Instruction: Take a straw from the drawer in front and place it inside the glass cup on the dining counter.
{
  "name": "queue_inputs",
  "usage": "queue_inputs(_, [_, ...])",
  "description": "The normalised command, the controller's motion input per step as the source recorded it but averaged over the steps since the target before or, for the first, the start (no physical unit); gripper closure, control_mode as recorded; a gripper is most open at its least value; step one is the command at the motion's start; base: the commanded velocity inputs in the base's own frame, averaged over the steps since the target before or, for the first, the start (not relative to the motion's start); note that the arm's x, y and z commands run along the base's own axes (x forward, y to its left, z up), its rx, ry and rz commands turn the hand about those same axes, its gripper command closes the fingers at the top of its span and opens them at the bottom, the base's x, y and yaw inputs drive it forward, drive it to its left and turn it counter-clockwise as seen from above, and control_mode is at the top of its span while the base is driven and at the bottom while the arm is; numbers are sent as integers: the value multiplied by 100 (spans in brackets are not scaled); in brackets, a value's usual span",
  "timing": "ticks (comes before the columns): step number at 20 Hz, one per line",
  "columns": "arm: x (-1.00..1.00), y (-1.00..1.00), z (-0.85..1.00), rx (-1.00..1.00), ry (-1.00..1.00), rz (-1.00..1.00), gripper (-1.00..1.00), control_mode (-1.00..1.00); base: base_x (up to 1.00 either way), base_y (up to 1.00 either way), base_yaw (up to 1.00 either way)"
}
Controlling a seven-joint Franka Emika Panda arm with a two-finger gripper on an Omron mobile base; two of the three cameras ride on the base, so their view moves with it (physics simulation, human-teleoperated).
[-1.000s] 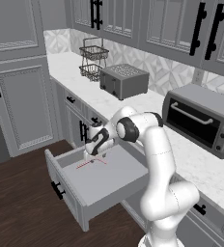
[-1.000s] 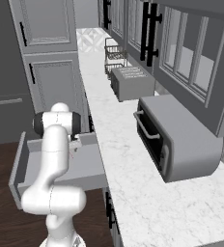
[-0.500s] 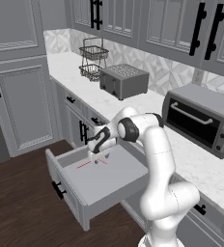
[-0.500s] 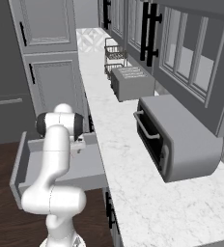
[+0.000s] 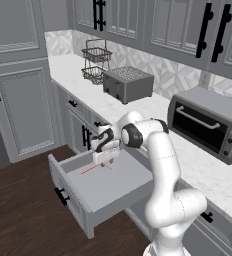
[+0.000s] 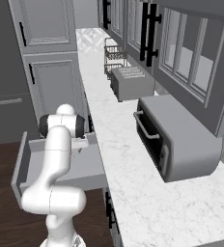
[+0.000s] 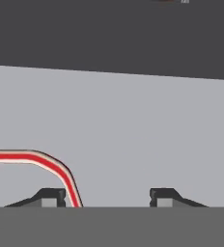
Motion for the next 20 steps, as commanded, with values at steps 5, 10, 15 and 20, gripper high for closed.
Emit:
queue_inputs(5, [-37, 0, -33, 0, 0, 3, 100, -100, 0, 0, 0])
queue_inputs(10, [-53, 6, -19, 0, 0, 0, 100, -100, 0, 0, 0])
queue_inputs(15, [-64, 3, 2, 0, -1, 0, 100, -100, 0, 0, 0])
queue_inputs(20, [-50, 0, 81, 1, -7, 0, 100, -100, 0, 0, 0])
